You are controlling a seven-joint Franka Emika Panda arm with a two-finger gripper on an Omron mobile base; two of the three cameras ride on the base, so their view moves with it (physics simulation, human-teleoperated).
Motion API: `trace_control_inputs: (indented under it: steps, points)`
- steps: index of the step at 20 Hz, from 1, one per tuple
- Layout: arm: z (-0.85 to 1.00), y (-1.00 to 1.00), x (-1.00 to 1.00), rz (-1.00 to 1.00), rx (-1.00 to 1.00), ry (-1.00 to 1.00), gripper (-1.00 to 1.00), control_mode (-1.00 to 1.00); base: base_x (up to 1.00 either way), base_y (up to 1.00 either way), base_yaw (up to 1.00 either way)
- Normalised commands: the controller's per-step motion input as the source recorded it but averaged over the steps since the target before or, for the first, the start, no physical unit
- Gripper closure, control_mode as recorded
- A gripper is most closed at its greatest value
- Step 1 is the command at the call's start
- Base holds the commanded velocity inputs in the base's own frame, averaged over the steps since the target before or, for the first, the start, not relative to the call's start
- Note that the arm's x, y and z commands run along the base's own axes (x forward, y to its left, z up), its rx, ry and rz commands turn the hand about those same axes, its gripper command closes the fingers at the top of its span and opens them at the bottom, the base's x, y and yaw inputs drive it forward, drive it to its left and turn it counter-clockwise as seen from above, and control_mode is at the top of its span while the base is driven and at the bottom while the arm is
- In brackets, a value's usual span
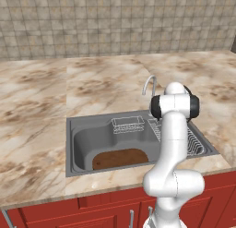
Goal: Turn on the sink faucet with hot water and rinse the cutting board for ten seconds, then turn off the faucet. Push the cutting board to reach the water if necessary.
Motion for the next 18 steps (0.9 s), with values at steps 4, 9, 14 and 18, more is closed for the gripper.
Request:
trace_control_inputs:
  steps: [4, 9, 14, 18]
  points:
    - [0.00, -0.14, -0.04, 0.00, 0.00, 0.00, -1.00, -1.00, 0.00, 0.00, 0.00]
    - [0.00, -0.17, -0.12, 0.00, 0.00, 0.00, -1.00, -1.00, 0.00, 0.00, 0.00]
    - [0.00, -0.15, -0.15, 0.00, 0.00, 0.00, -1.00, -1.00, 0.00, 0.00, 0.00]
    - [0.00, -0.18, -0.15, 0.00, 0.00, 0.00, -1.00, -1.00, 0.00, 0.00, 0.00]
